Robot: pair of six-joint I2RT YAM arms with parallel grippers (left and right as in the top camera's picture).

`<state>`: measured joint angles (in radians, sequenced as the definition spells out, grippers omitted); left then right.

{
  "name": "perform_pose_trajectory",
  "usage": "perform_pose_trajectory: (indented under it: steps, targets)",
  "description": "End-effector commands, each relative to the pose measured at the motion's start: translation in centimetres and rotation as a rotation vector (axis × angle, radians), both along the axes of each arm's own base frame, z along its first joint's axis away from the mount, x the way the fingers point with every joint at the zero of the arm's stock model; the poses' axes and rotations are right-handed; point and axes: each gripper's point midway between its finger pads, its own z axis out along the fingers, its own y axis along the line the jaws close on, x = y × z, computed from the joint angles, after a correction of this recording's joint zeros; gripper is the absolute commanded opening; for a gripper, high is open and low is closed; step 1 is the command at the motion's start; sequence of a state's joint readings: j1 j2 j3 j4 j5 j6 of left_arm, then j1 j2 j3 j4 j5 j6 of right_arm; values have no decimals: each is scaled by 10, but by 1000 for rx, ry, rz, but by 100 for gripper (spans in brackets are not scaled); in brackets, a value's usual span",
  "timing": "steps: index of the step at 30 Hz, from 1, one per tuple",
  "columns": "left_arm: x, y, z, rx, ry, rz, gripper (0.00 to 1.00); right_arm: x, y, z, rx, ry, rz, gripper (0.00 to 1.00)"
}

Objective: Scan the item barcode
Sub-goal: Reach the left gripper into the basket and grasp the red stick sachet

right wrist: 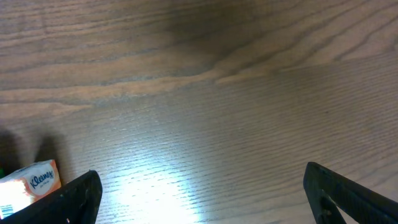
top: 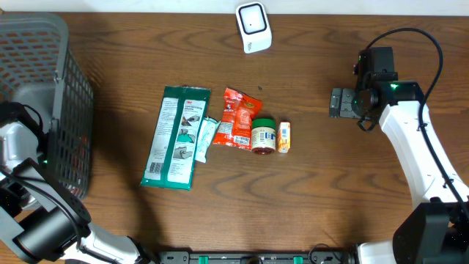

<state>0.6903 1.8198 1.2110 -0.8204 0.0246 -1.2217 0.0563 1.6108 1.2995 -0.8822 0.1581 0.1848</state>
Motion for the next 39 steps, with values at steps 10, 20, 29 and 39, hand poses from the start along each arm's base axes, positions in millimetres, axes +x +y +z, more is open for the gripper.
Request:
perform_pose_trajectory:
  steps: [10,20,29,39]
  targets:
    - [-4,-6,-16,-31,21,53,95,2,-4,7,-18,-19,0,99]
    - [24,27,4,114,-64,-136,79,2,-4,7,-18,-19,0,99]
    - [54,63,34,312,-123,-361,79,2,-4,7,-18,-19,0,99]
    - [57,50,84,338,-202,-451,83,2,-4,7,-18,-19,0,99]
